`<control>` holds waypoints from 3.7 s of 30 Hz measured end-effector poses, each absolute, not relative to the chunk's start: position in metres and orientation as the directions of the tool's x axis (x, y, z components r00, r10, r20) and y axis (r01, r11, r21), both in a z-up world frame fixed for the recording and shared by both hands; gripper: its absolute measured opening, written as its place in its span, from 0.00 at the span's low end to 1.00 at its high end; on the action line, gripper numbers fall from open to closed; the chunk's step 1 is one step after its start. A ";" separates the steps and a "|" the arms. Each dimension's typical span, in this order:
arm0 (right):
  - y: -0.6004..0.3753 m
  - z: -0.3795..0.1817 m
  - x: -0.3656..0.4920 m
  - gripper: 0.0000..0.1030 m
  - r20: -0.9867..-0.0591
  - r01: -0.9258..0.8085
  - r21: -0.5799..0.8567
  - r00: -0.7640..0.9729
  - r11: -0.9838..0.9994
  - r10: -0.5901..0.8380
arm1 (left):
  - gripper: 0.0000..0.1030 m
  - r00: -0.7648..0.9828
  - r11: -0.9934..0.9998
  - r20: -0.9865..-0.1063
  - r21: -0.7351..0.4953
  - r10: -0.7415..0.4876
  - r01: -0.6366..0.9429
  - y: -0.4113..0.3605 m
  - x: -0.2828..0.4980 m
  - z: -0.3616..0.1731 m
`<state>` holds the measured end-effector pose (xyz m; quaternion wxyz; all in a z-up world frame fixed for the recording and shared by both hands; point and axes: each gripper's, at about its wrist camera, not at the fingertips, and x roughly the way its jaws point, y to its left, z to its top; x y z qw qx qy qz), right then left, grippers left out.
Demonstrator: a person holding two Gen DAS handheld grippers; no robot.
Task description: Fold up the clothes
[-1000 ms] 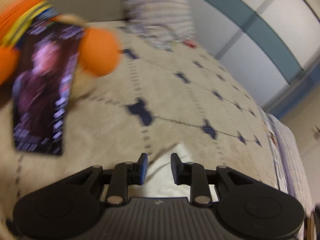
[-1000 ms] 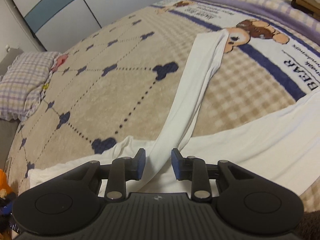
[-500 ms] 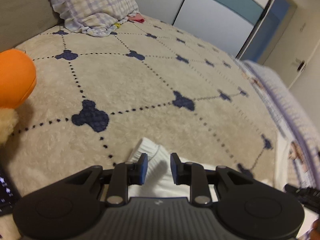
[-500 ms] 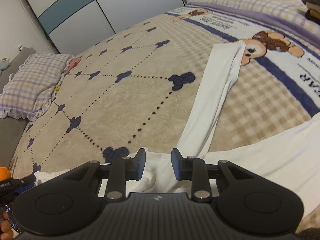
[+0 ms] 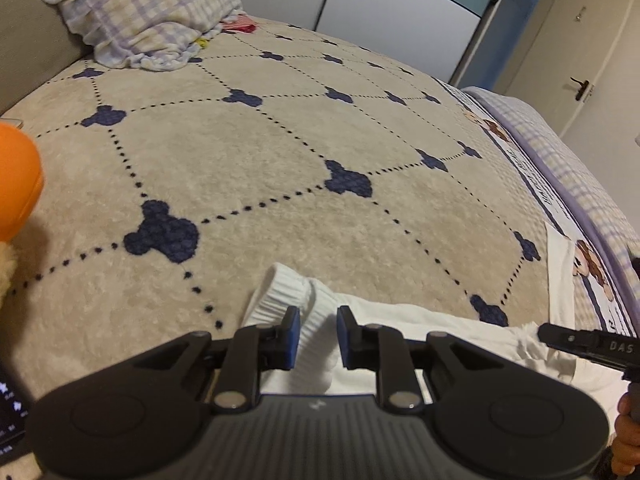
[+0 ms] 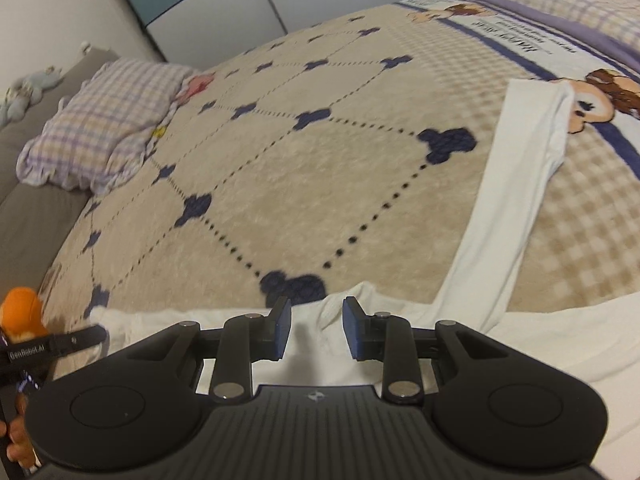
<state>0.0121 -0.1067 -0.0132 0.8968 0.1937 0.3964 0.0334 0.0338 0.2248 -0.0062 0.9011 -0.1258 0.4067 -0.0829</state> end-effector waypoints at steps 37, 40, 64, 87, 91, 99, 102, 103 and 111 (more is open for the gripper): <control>-0.079 -0.021 0.018 0.30 -0.724 -0.012 0.333 0.637 0.943 0.264 | 0.02 0.654 0.960 -0.710 -0.261 -0.261 0.100 0.225 0.037 -0.011; -0.078 -0.022 0.018 0.30 -0.726 -0.012 0.334 0.635 0.942 0.265 | 0.02 0.676 0.960 -0.691 -0.266 -0.257 0.094 0.226 0.036 -0.008; -0.078 -0.023 0.017 0.30 -0.728 -0.008 0.346 0.629 0.938 0.274 | 0.23 0.547 0.889 -0.753 -0.457 -0.365 -0.035 0.251 0.050 -0.029; -0.076 -0.025 0.016 0.30 -0.732 -0.009 0.351 0.622 0.936 0.280 | 0.02 0.644 0.904 -0.700 -0.426 -0.308 -0.032 0.250 0.046 -0.014; -0.078 -0.025 0.017 0.30 -0.730 -0.005 0.358 0.622 0.934 0.284 | 0.02 0.691 0.904 -0.680 -0.417 -0.245 -0.089 0.256 0.043 -0.007; -0.077 -0.024 0.017 0.30 -0.725 -0.017 0.361 0.624 0.932 0.292 | 0.02 0.658 0.908 -0.740 -0.363 -0.143 -0.210 0.267 0.046 -0.019; -0.079 -0.023 0.017 0.30 -0.722 -0.011 0.369 0.626 0.929 0.294 | 0.05 0.649 0.905 -0.746 -0.368 -0.150 -0.215 0.267 0.042 -0.021; -0.080 -0.022 0.017 0.30 -0.720 -0.010 0.372 0.628 0.928 0.295 | 0.08 0.650 0.902 -0.746 -0.371 -0.147 -0.222 0.267 0.038 -0.020; -0.083 -0.015 0.011 0.30 -0.699 -0.038 0.384 0.641 0.923 0.317 | 0.42 0.652 0.880 -0.748 -0.386 -0.124 -0.277 0.270 0.007 -0.009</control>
